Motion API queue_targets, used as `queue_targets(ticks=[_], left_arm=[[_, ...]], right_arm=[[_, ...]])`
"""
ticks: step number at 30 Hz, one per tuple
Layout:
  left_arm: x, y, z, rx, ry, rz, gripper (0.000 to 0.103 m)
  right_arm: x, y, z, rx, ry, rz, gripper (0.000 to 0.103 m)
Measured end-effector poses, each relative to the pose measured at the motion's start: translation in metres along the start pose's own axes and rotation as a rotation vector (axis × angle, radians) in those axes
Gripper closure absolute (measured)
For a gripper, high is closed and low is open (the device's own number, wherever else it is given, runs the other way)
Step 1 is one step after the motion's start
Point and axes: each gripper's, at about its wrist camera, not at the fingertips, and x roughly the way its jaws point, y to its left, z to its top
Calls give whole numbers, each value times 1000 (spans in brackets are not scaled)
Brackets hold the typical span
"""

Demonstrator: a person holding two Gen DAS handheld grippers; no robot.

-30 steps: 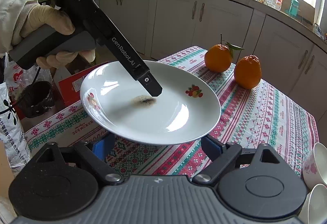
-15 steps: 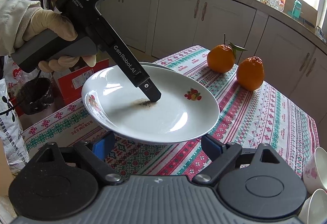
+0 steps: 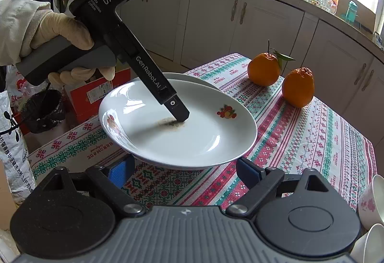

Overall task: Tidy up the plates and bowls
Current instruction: 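Lower the stained plate onto the plate stack with the left tool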

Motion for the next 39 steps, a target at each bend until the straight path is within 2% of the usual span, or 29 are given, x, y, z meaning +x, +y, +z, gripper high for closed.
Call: queue_targets(ticks=[10, 15, 39], left_arm=[[-2, -1, -1, 39, 5, 14, 25], [-6, 0, -1, 54, 8, 16, 24], [-21, 14, -1, -13, -8, -19, 24]], right_arm=[[2, 0, 0, 2, 2, -2, 9], [-1, 5, 0, -53, -30, -13, 8], [1, 9, 2, -49, -38, -5, 7]])
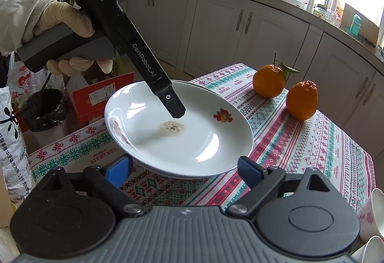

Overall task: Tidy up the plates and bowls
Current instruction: 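Lower the stained plate onto the plate stack with the left tool, then open the left tool and withdraw it from the plate stack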

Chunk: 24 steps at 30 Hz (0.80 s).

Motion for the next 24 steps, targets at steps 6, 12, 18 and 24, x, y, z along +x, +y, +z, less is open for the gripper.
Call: queue_targets(ticks=[6, 12, 18, 24], left_arm=[[-5, -1, 1, 9, -15, 12, 20], [-6, -4, 1, 27, -25, 39, 19], [-8, -4, 1, 31, -43, 64, 16], [-12, -7, 3, 41, -68, 54, 13]], right_arm=[[-2, -1, 0, 5, -5, 0, 7], [-5, -2, -1, 7, -5, -5, 7], [-1, -5, -5, 32, 13, 16, 7], [-6, -9, -6, 46, 11, 6, 7]])
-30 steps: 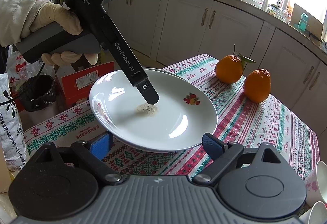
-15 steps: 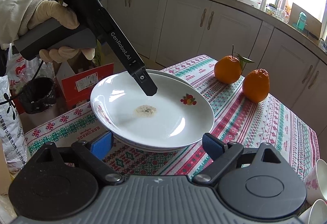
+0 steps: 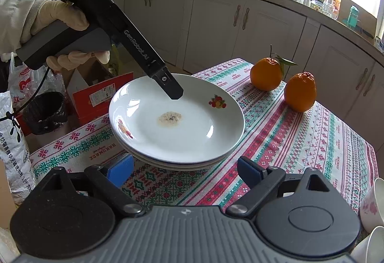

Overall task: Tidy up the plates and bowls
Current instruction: 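Open the left tool and withdraw it from the plate stack, then move the right tool to a white bowl and grasp its rim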

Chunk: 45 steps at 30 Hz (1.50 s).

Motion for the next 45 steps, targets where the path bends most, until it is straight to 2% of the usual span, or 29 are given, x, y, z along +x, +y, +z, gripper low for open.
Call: queue_targets(ticks=[5, 8, 13, 16, 19, 25, 32, 40, 45], left_arm=[[-9, -19, 0, 65, -72, 57, 13], [-22, -39, -2, 115, -154, 75, 10], [-44, -81, -8, 182, -295, 54, 2], [-45, -110, -14, 219, -335, 31, 1], [-37, -139, -23, 252, -338, -10, 1], [-8, -190, -41, 246, -316, -122, 1], [15, -251, -54, 309, -343, -176, 1], [47, -313, -66, 471, -316, -215, 1], [67, -337, -69, 503, -287, -251, 1]], right_arm=[[-10, -12, -2, 43, -16, -36, 2], [-22, -21, -4, 63, -33, -68, 0], [-51, -44, -17, 136, -54, -150, 0], [-71, -59, -31, 183, -67, -204, 0], [-91, -72, -47, 234, -73, -256, 0], [-130, -96, -85, 325, -68, -351, 0], [-167, -123, -132, 423, -61, -436, 0], [-185, -155, -178, 567, -38, -414, 0], [-184, -166, -192, 612, -27, -368, 0]])
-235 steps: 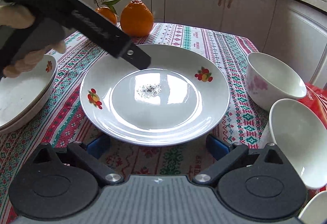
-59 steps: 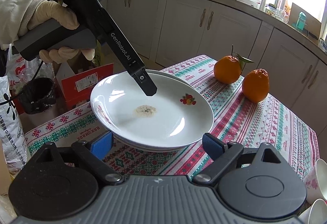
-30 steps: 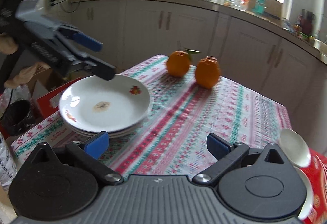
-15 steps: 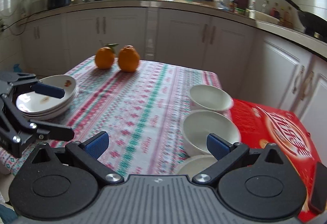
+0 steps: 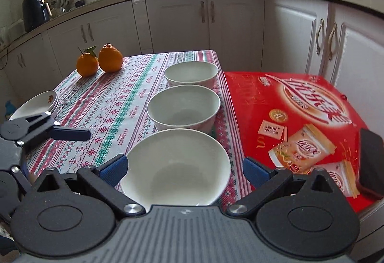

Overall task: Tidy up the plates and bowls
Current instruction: 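Move the right tool to a white bowl and grasp its rim, then lift the white bowl and carry it toward the plate stack with the right tool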

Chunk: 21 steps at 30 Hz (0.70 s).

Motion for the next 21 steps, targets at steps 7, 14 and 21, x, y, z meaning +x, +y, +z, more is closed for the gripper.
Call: queue_targets(ticks=[7, 14, 21], left_arm=[[18, -14, 3, 7, 2, -44, 2], [25, -17, 7, 7, 5, -85, 9], [27, -18, 9, 1, 4, -101, 18]], right_arm=[[10, -14, 0, 32, 41, 36, 3], [20, -21, 2, 57, 68, 78, 18], [22, -24, 4, 75, 80, 111, 28]])
